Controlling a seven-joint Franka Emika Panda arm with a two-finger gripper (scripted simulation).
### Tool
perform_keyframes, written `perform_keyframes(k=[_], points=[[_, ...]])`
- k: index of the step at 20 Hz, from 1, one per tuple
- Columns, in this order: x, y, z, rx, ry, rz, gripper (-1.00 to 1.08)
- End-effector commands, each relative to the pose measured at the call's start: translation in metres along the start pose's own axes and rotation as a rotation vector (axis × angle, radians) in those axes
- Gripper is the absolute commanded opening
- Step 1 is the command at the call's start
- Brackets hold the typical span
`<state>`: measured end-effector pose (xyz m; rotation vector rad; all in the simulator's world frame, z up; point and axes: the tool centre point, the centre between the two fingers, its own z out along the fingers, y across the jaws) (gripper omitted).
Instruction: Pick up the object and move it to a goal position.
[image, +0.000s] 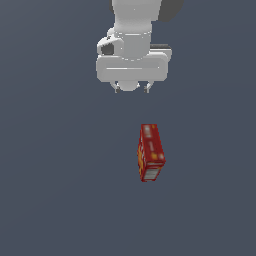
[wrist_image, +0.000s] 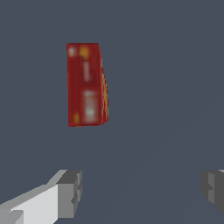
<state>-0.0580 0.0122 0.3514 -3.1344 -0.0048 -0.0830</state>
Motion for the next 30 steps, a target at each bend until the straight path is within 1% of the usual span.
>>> perform_keyframes(k=[1,4,8,10,17,23,30], points=[[0.000,0.000,0.000,0.000,0.000,0.000,1.00],[0.000,-0.006,0.003,0.004,-0.005,-0.009,1.00],[-0.002,-0.025,0.014,0.017,-0.024,-0.041,1.00],[-0.003,-0.030,0.016,0.021,-0.029,-0.051,1.00],[0.000,-0.031,0.018,0.020,-0.029,-0.050,1.00],[0.016,-0.036,0.028,0.016,-0.033,-0.051,1.00],[0.049,-0.048,0.055,0.008,-0.040,-0.052,1.00]])
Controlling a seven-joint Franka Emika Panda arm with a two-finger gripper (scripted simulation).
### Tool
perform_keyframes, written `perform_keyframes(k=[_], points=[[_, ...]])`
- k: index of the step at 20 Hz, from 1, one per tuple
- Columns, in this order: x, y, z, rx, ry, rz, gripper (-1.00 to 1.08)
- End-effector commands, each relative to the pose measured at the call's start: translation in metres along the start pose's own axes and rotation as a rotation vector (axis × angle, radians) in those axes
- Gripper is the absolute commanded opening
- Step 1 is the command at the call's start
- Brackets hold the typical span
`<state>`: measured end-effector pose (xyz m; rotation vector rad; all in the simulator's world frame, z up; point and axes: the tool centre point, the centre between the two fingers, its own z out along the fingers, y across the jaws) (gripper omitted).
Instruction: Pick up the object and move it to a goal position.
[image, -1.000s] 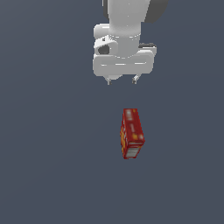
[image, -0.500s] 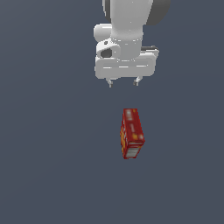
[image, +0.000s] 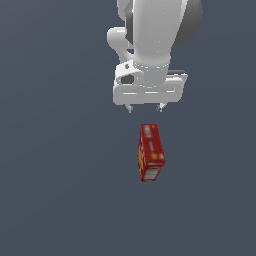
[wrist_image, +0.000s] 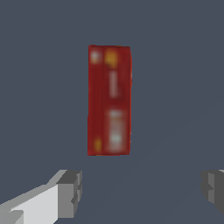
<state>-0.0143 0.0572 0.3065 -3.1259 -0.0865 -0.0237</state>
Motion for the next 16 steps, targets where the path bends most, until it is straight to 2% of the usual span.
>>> perform_keyframes(k=[1,8,16], points=[[0.014,-0.004,0.012,-0.003,-0.004,-0.001,1.00],[0.046,-0.016,0.044,-0.010,-0.011,-0.001,1.00],[0.063,-0.022,0.064,-0.013,-0.015,-0.001,1.00]])
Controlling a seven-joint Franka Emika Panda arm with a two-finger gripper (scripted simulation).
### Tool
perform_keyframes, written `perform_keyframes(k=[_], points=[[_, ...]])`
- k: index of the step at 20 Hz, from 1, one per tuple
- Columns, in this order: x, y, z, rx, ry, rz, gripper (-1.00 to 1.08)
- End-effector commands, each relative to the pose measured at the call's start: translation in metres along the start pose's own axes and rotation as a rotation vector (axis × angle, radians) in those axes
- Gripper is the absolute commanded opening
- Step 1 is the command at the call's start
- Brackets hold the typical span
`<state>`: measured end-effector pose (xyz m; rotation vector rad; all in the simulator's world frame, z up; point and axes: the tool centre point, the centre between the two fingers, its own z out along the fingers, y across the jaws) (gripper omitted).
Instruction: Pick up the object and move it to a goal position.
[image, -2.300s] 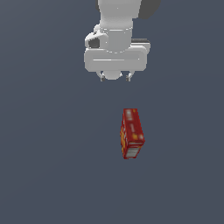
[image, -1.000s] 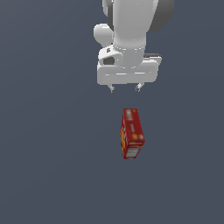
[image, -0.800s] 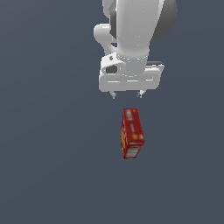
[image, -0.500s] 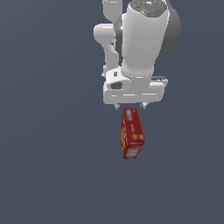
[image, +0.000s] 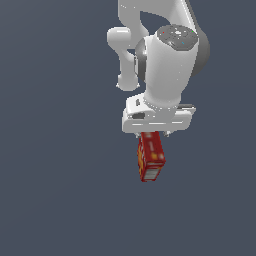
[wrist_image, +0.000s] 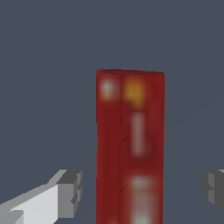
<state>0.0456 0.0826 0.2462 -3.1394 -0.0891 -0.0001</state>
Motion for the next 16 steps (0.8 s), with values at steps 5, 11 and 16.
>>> perform_keyframes(k=[5,11,16], points=[[0.003,-0.001,0.004,-0.001,-0.001,0.000,1.00],[0.003,-0.001,0.020,-0.001,-0.001,0.000,1.00],[0.002,-0.001,0.044,-0.001,0.000,0.000,1.00]])
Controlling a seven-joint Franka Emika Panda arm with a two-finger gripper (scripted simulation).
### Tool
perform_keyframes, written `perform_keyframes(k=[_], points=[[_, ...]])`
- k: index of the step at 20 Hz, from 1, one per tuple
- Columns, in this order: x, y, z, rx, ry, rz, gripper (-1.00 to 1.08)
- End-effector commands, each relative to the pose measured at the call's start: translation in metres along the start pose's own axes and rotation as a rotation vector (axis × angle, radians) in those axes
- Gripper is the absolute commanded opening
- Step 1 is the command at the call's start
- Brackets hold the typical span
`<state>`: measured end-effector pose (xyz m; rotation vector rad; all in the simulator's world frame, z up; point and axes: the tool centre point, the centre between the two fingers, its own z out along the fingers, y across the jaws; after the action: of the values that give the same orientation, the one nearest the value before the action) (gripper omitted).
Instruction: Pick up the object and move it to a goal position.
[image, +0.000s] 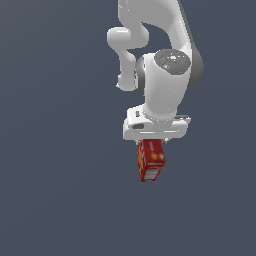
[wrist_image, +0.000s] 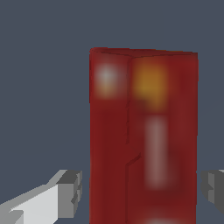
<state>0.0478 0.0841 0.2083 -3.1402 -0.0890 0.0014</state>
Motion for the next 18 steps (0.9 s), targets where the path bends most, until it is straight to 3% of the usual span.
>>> perform_keyframes(k=[1,7,8,18], points=[[-0.0001,-0.0001,0.0097,0.000,0.001,0.000,1.00],[0.0015,-0.0002,0.0162,0.000,0.001,0.000,1.00],[0.0015,-0.0002,0.0162,0.000,0.001,0.000,-1.00],[0.0012,-0.0003,0.0158,0.000,0.001,0.000,-1.00]])
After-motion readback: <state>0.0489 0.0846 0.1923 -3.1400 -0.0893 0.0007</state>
